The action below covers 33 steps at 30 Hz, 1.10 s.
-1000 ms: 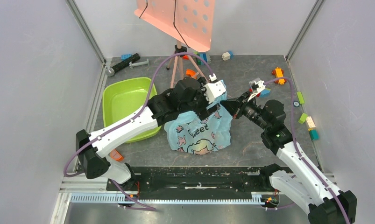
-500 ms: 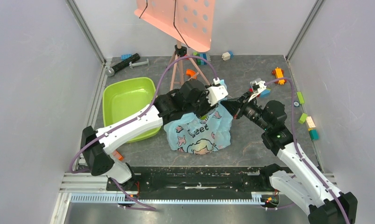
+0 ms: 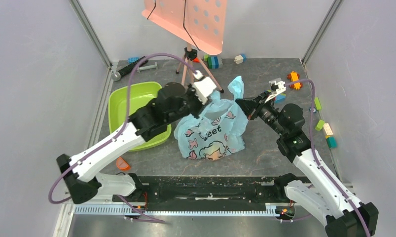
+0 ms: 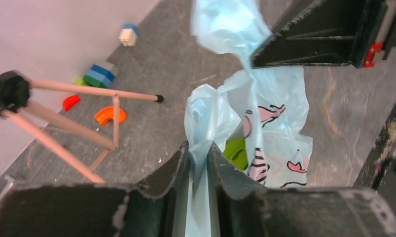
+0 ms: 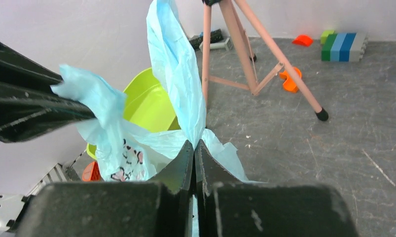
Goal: Take the fake fruits out of the plastic bag
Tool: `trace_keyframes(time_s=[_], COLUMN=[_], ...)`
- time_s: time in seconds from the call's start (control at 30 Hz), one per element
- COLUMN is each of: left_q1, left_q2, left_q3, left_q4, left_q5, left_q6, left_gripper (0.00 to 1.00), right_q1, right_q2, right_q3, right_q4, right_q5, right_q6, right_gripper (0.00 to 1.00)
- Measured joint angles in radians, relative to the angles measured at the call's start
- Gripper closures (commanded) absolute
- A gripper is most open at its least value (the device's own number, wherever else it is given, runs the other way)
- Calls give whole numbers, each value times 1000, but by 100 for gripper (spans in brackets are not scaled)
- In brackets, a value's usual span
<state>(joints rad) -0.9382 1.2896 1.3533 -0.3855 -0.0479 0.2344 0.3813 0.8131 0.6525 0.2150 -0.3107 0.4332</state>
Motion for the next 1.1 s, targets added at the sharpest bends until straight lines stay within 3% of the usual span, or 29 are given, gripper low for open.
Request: trace_keyframes(time_s=[0.17,0.4,0.63,0.73,0.8,0.93,1.03,1.1], left_q1=[113,277,327,328,329,330,330,330], left_q2=[-129,-201,-208,-229,-257,-330,-378,-408], left_q3=[-86,-130,-159,-195,-252,-417,-525,-577], left_q4=[131,288,399,432,472,562,630,660], left_q5=[14,142,240,267,292,367,418,447], left_q6=[-109,-270,-364,-385,-407,-467,-507,-531], left_gripper=[85,93,98,98,98,98,98,98], right_q1=[0,0,0,0,0,0,0,0], right_q2=[45,87,111,95,77,47,27,5], right_q3=[70,153,162,117,73,3,-12,-12], right_q4=[5,66,82,80,72,33,-18,-45], right_q5=[31,55,102,135,154,167,170,171], right_q6=[-32,-111,-138,-142,-147,-160,-182,-194], right_gripper=[100,100,100,94,86,43,30,27])
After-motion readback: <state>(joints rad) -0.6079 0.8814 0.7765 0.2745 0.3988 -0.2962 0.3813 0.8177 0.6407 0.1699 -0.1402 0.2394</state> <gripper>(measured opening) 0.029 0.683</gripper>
